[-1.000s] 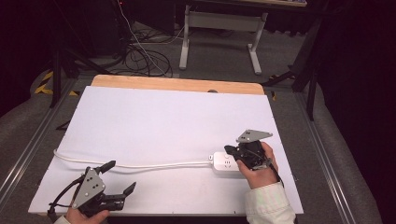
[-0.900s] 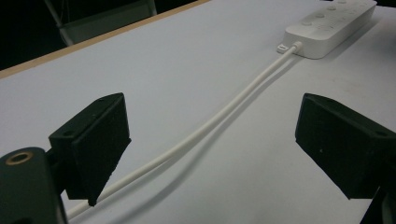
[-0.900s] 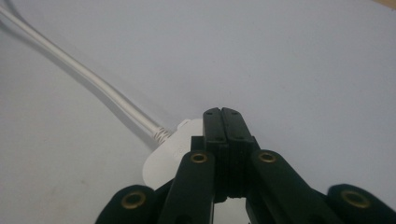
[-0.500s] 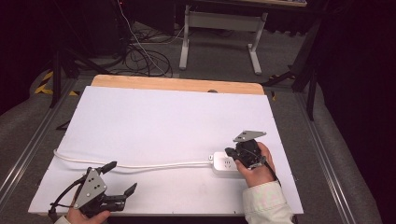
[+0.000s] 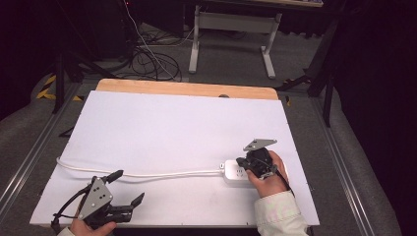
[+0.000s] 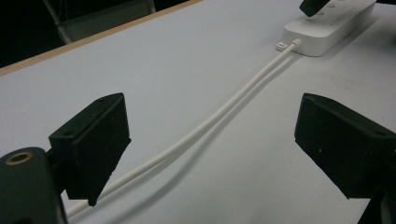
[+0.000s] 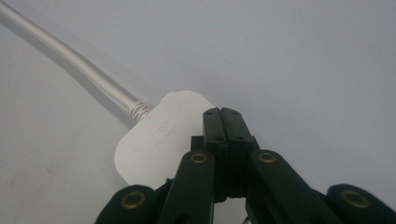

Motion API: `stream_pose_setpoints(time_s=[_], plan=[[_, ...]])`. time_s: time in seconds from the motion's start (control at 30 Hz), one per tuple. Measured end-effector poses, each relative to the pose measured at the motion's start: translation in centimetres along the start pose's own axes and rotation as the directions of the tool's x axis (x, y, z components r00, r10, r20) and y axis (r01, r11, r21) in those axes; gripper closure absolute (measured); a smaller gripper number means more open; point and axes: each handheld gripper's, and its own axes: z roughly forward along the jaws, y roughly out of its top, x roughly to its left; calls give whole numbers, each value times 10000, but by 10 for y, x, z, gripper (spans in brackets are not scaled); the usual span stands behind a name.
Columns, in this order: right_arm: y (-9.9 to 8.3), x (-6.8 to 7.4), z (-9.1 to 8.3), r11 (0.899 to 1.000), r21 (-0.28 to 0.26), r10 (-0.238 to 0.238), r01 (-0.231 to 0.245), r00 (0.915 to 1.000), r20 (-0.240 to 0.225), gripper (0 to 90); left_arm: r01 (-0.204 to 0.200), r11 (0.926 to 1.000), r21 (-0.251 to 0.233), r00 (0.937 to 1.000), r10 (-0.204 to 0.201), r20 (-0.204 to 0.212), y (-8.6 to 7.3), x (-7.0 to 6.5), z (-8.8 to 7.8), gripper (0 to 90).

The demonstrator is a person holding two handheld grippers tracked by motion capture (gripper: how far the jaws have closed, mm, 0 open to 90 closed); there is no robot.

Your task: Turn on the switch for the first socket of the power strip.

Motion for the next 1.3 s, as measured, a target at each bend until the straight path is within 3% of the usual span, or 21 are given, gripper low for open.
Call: stream_pose_setpoints(time_s=[0.63,1.3], plan=[[0,4,4,9995,238,-215,210,9995,244,900,7,10000,-13,10000,-7,17,0,-1,-1,107],[-2,2,6,9997,219,-97,94,9999,124,900,33,10000,31,10000,-33,10,0,-2,-1,108]])
